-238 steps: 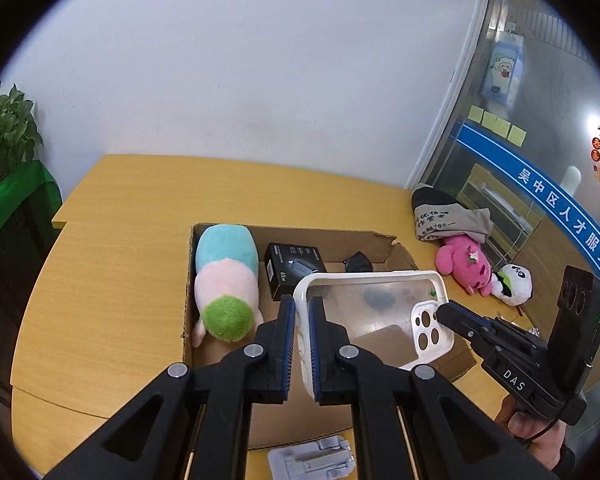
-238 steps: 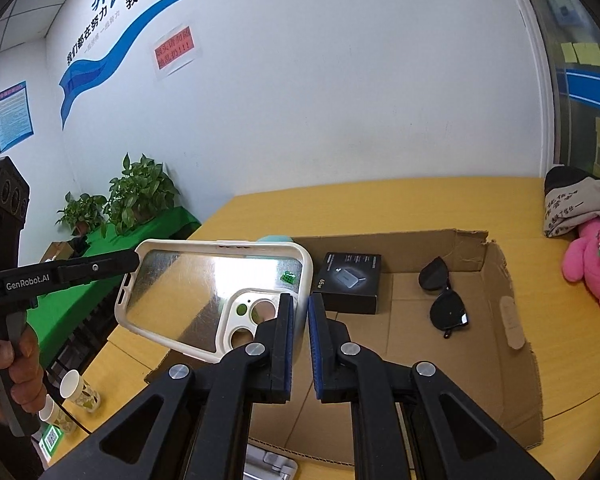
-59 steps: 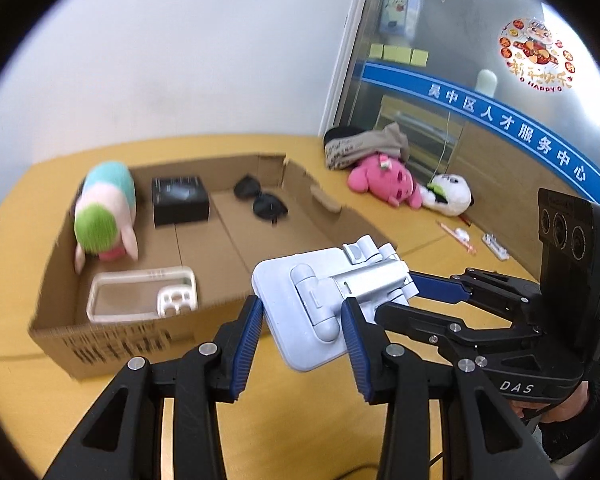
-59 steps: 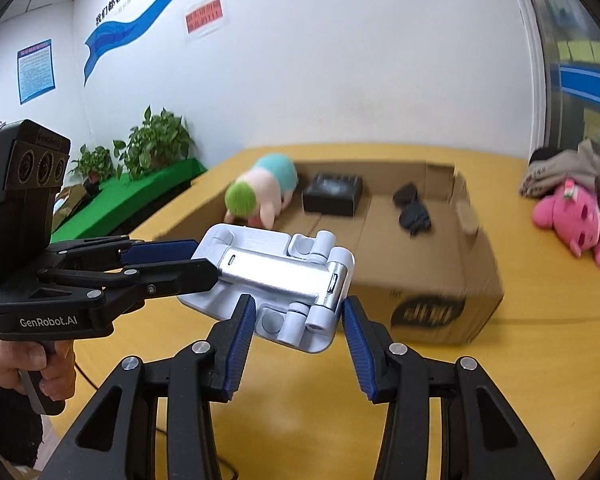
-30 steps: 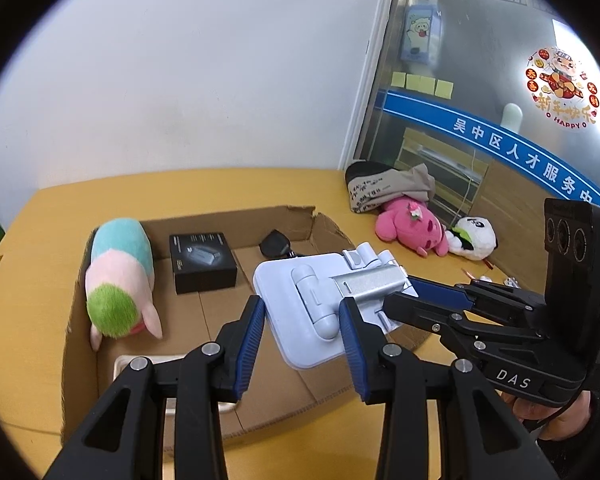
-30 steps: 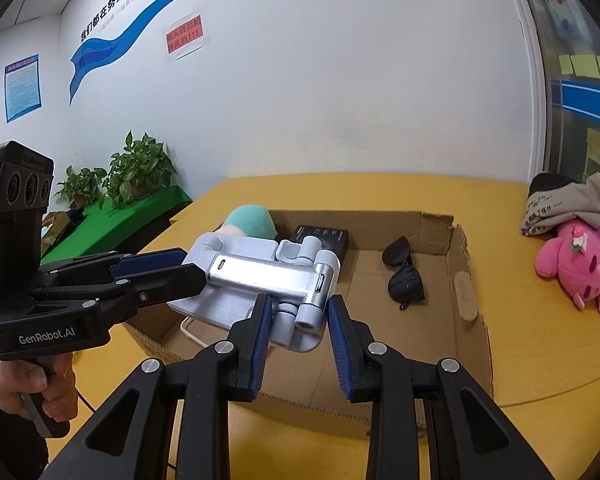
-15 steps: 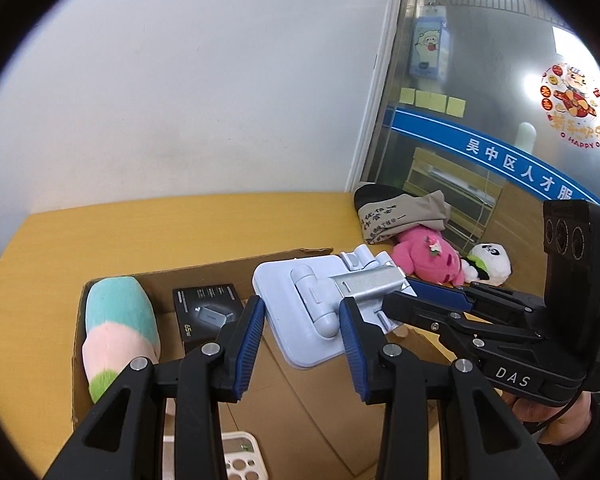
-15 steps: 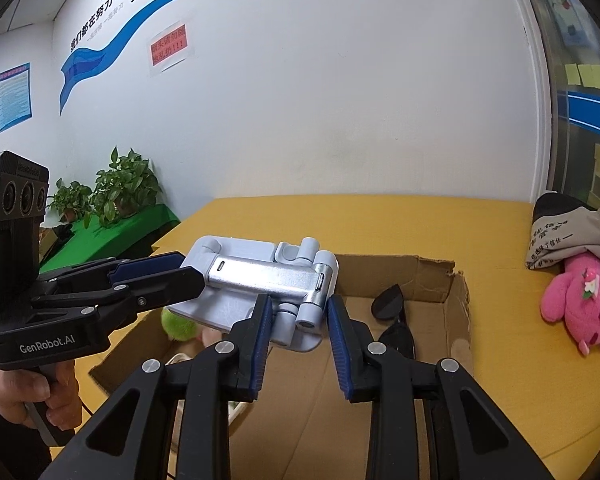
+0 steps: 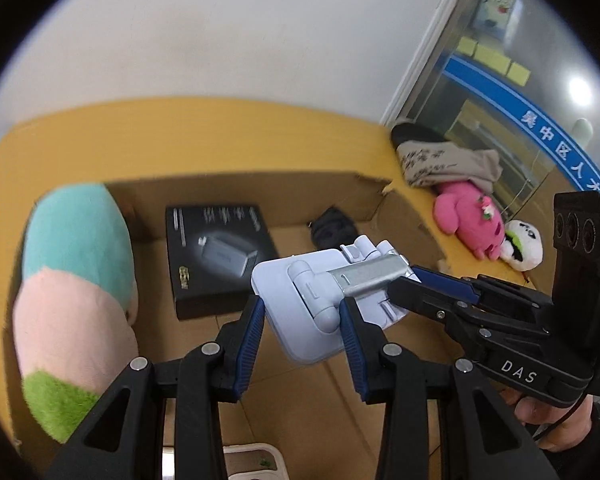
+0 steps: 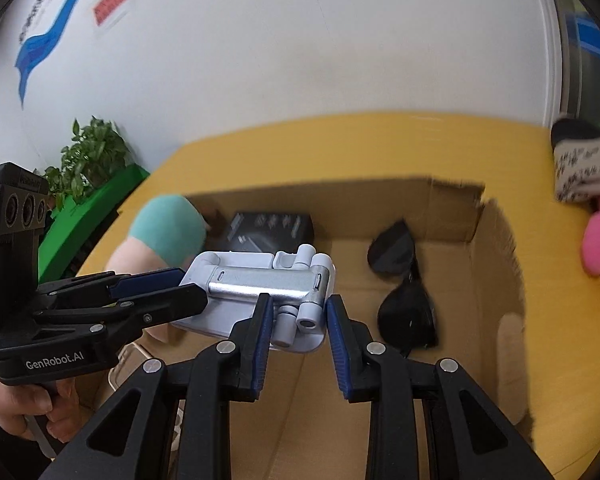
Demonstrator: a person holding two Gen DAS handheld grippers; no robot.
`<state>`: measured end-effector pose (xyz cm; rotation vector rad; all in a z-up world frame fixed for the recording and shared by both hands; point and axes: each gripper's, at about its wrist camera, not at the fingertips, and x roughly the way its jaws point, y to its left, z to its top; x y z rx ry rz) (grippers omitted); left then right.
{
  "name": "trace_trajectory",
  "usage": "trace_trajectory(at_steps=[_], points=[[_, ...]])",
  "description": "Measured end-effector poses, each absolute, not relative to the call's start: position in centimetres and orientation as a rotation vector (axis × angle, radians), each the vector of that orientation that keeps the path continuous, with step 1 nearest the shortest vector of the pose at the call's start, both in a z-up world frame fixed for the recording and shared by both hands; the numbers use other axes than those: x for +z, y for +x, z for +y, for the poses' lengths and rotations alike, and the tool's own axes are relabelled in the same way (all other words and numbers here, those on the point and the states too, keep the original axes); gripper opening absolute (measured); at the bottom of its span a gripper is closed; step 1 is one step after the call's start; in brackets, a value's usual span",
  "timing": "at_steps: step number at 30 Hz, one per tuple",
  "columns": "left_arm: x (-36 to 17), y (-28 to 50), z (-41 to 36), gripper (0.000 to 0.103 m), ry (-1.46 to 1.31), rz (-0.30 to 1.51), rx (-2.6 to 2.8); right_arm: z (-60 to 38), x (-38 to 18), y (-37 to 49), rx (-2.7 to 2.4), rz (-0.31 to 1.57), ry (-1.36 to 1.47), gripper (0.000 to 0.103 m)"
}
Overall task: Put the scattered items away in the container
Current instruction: 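Lower the phone stand into the box and open the right gripper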
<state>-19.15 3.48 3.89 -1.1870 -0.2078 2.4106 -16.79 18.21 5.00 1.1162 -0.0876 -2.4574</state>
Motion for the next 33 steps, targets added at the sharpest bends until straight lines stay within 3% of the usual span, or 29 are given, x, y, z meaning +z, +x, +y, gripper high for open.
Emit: trace_trajectory(at_steps=[13, 24, 26, 27, 28, 30, 31, 33], points=[[-1.9, -21.8, 4.1, 0.037, -1.538, -0.214, 2.277, 16.8, -0.6, -20.1, -2.307, -0.031, 1.502, 0.028], [-2.8, -22.1, 3.8, 0.035, -1.585, -0.231, 2.254, 17.3, -2.0, -20.6, -2.278, -0.042, 1.606, 0.027], [-2.0, -21.8, 3.5, 0.04, -1.559, -0.25, 2.28, 17.4, -1.7, -20.2, -2.318, -0.021, 1.604, 0.044], [-1.5, -21.4, 3.3, 0.045, -1.538, -0.247, 2.306, 17.5, -1.2, -19.7, -2.343, -0.01, 1.585, 0.074], [-0.8, -21.0, 3.1, 0.051, -1.51, -0.238, 2.342, 17.6, -0.6, -19.1, -2.373, -0.005, 1.541, 0.09], [1.1, -19.6, 2.2, 0.067, -1.411, -0.228, 2.441, 18.0, 1.1, -17.5, -2.435, 0.004, 1.425, 0.103], [2.3, -18.6, 1.8, 0.078, -1.337, -0.223, 2.5, 18.2, 1.9, -16.6, -2.456, 0.009, 1.368, 0.103], [4.9, -16.2, 1.2, 0.08, -1.158, -0.168, 2.661, 18.6, 2.8, -15.0, -2.479, 0.037, 1.343, 0.103]])
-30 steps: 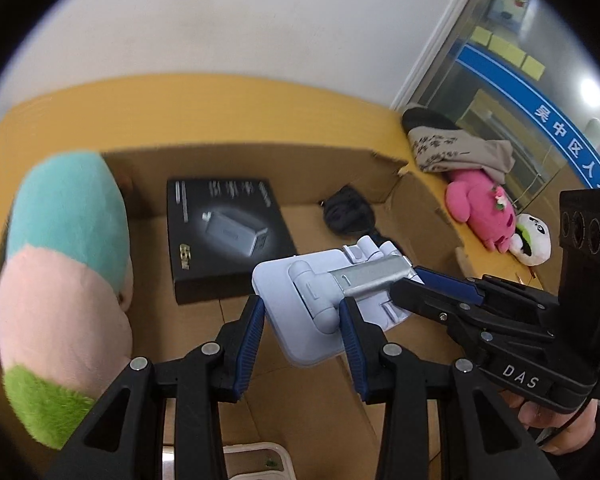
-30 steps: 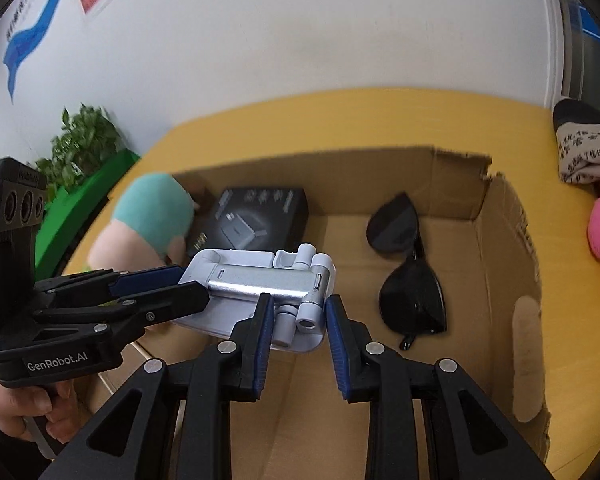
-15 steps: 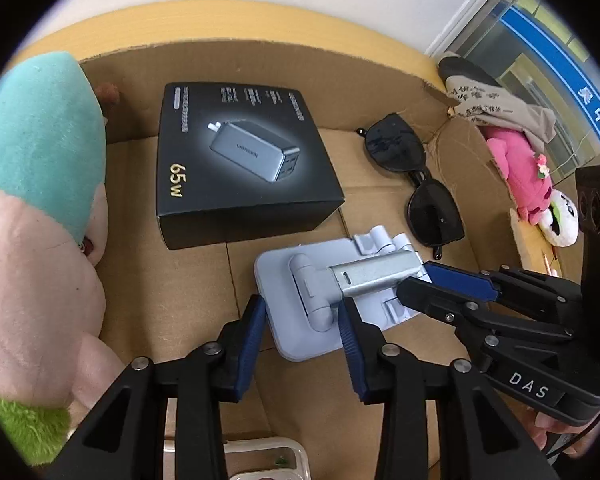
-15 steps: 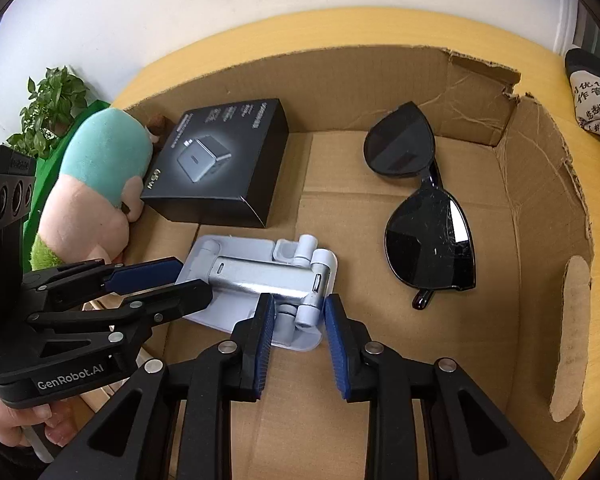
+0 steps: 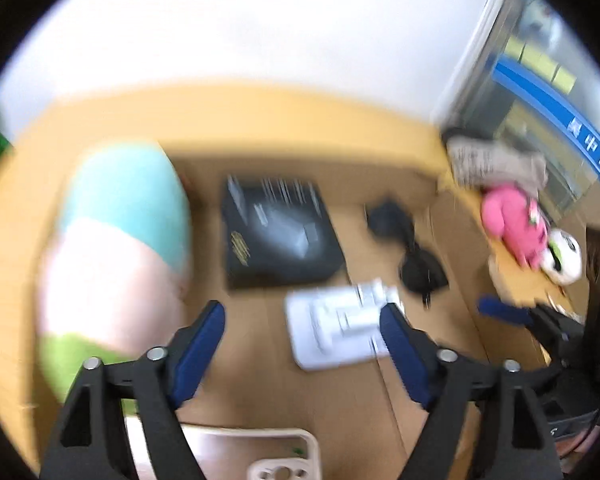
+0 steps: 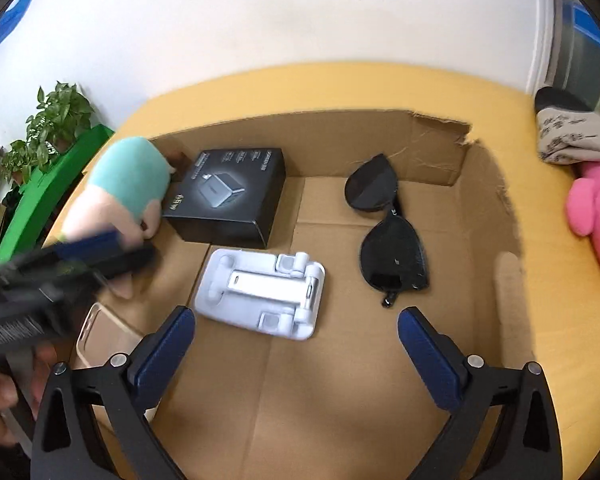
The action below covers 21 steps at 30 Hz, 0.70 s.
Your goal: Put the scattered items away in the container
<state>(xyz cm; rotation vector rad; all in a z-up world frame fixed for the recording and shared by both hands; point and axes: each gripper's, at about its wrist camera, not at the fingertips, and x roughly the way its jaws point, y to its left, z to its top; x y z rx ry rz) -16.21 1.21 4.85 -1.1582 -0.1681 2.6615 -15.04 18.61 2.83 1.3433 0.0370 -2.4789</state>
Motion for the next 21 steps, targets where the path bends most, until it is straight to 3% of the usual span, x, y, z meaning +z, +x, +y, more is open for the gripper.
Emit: trace_trajectory(at_steps=[5, 11, 21], points=[[8.1, -11.5, 1.0, 0.083, -0.951, -0.086, 2.873, 17.8, 4.2, -11.7, -2.561, 0.151, 1.232, 0.103], [9.1, -7.6, 1.4, 0.083, -0.895, -0.032, 2.941, 17.4, 7.0, -7.8, -2.69, 0.163, 1.004, 0.103], [2.6, -3.0, -0.5, 0.083, -0.969, -0.125, 2.941, 18.3, 2.5, -2.9, -2.721, 0.122, 0.927, 0.103]])
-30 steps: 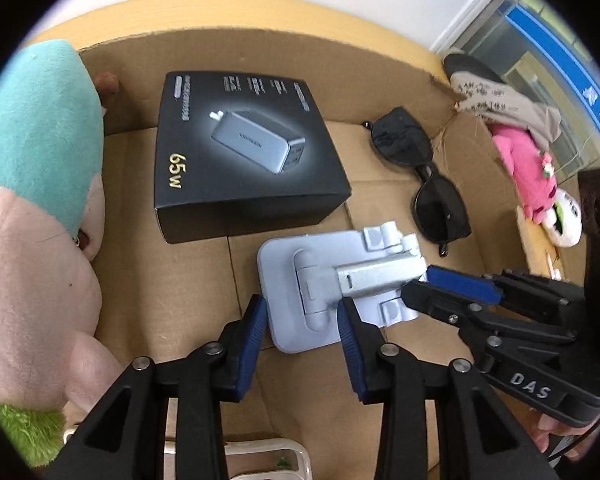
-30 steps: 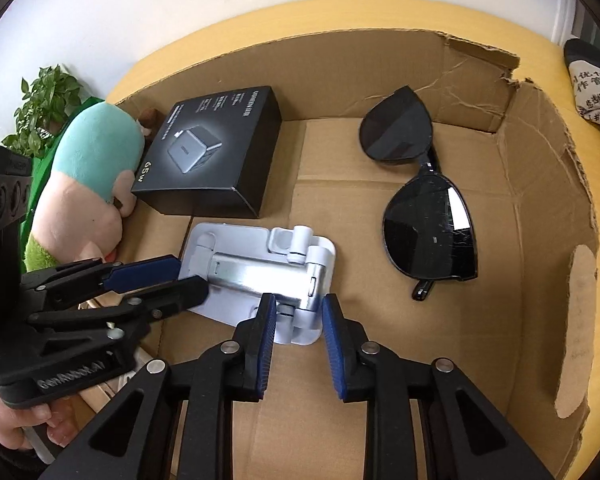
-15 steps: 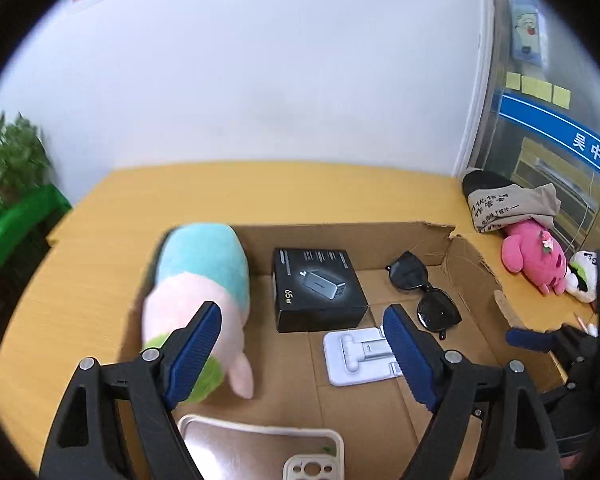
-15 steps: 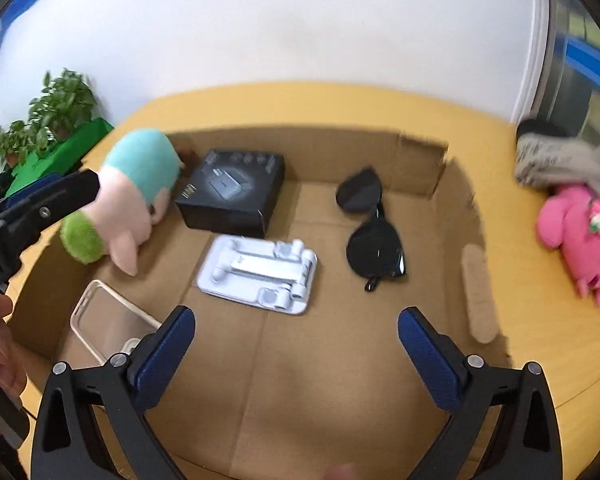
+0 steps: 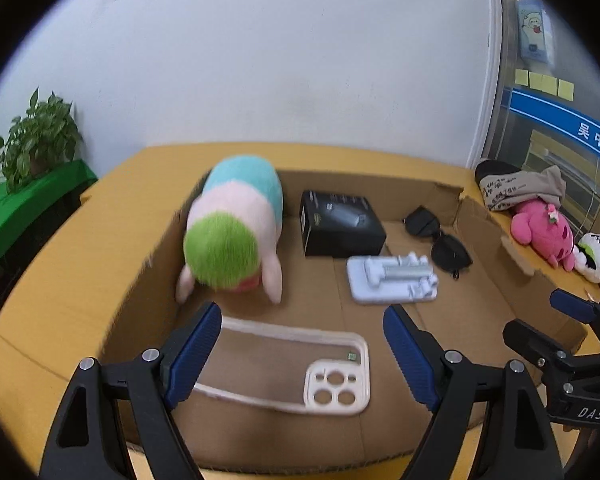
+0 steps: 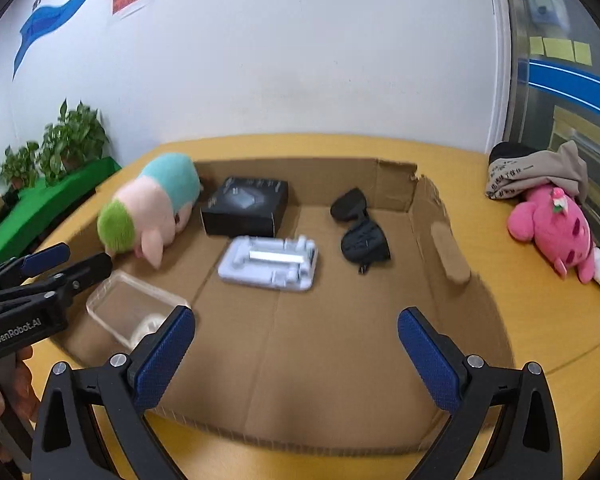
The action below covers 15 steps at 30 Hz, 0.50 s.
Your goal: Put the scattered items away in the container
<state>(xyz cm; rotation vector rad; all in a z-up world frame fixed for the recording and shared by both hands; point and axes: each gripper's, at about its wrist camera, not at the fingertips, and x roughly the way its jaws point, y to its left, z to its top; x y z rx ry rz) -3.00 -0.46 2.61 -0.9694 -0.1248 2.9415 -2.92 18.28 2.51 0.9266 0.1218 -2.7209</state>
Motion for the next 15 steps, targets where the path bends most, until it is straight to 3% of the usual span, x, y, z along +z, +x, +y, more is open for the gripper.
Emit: trace_trajectory(at_steps=[2, 4, 6, 15], points=[[0.8, -2.6, -0.1, 0.083, -0.972, -0.122, 2.921, 18.4, 1.0, -2.5, -2.725, 0.132, 0.931, 0.103], [-0.2, -2.1, 1.0, 0.084, -0.92, 0.011, 2.969, 19.1, -0.1, -2.1, -2.736, 0.065, 0.893, 0.103], [-0.4, -1.3, 1.2, 0.089, -0.807, 0.015, 2.981, 19.4, -0.3, -1.4, -2.765, 0.079, 0.792, 0.103], [-0.6, -0.9, 1.1, 0.09, -0.736, 0.027, 3.011, 19.7, -0.5, -0.9, -2.78, 0.082, 0.664, 0.103]])
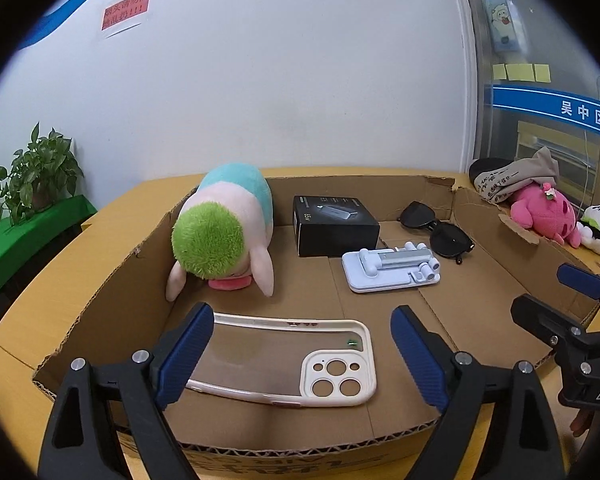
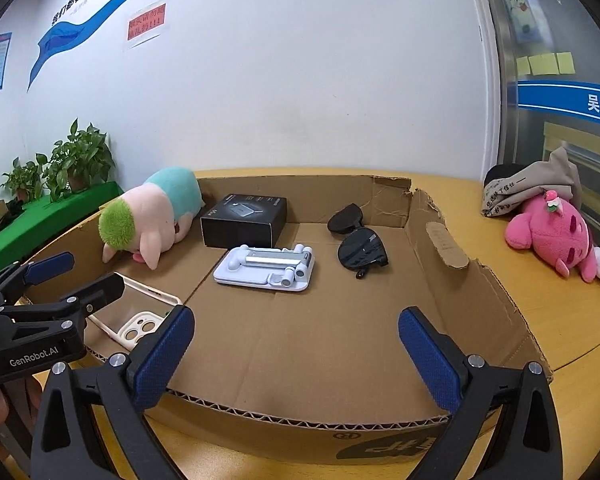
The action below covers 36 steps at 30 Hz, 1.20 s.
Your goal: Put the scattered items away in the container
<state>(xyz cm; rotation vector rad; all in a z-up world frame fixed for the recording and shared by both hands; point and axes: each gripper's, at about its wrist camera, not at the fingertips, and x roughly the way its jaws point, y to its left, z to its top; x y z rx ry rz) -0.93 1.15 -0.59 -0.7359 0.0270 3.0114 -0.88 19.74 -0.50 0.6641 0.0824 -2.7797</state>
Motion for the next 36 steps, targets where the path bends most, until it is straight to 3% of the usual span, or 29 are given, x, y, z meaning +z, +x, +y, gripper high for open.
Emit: trace_trajectory(at_steps=[36], points=[[-0.51, -1.23, 1.01, 0.09, -0.741, 0.03, 3.005, 19.8, -0.51, -0.92, -2.781, 0.082, 0.665, 0.103]])
